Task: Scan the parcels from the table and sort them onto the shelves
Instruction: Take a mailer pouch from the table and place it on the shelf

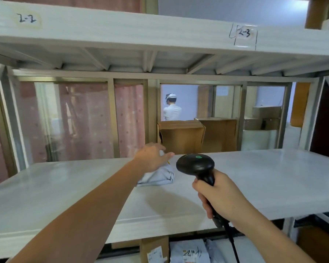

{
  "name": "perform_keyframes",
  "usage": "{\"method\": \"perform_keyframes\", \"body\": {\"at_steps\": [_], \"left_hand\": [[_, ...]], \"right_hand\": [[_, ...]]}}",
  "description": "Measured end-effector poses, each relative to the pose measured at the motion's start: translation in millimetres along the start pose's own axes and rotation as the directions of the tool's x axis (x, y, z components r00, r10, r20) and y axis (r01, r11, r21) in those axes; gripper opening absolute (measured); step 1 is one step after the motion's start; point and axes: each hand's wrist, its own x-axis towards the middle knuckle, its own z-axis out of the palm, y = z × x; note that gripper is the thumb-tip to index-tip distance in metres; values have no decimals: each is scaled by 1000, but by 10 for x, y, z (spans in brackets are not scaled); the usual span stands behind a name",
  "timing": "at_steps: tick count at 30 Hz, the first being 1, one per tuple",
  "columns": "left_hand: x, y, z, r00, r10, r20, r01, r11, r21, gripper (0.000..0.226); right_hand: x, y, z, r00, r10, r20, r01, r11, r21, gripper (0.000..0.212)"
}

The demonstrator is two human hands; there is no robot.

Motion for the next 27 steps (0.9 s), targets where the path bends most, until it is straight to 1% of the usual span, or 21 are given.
{"method": "perform_keyframes", "body": {"at_steps": [2, 3, 5, 7, 10, 12, 15, 18, 20, 23, 25, 27], "left_hand": [[-60, 205, 29, 997, 58, 51, -63, 992, 106, 70], [-84, 300, 57, 995, 70, 76, -79, 990, 114, 68], [-115, 542, 125, 993, 96, 71, -101, 992, 73, 63], [-135, 810, 196, 991, 131, 39, -131, 991, 0, 61], [-207, 1300, 326, 971, 240, 6, -239, 969, -61, 64], [-291, 1693, 433, 956, 292, 23, -288, 952, -107, 65], [-469, 2336, 641, 933, 355, 54, -346, 930, -123, 67], [-675, 3016, 884, 899, 429, 85, -414, 898, -150, 67], [-839, 3486, 1066, 870, 479, 114, -458, 873, -167, 67], [-1116, 4201, 1355, 839, 524, 146, -490, 844, -217, 63], [-1276, 4639, 1544, 799, 574, 181, -527, 812, -250, 58], [-1383, 5017, 1747, 756, 619, 211, -560, 779, -280, 61]], "right_hand": [[-99, 9, -54, 1000, 17, -1, -17, 1000, 2, 6], [-148, 15, -84, 999, 34, 0, -34, 999, 10, 5], [-287, 21, -223, 998, 62, -2, -62, 997, 39, 4], [-466, 42, -404, 996, 90, -13, -90, 995, 32, 4], [-832, 131, -741, 989, 127, -75, -128, 992, -4, 5], [-1122, 200, -1000, 982, 147, -117, -152, 988, -37, 4], [-1611, 270, -1421, 962, 183, -201, -200, 978, -67, 7], [-2143, 347, -1856, 923, 241, -300, -280, 956, -91, 14], [-2494, 427, -2140, 889, 279, -363, -322, 945, -62, 11], [-2992, 576, -2518, 819, 341, -462, -401, 915, -37, 6], [-3299, 686, -2728, 780, 363, -510, -444, 895, -42, 5], [-3575, 789, -2923, 754, 372, -541, -460, 887, -31, 4]]}}
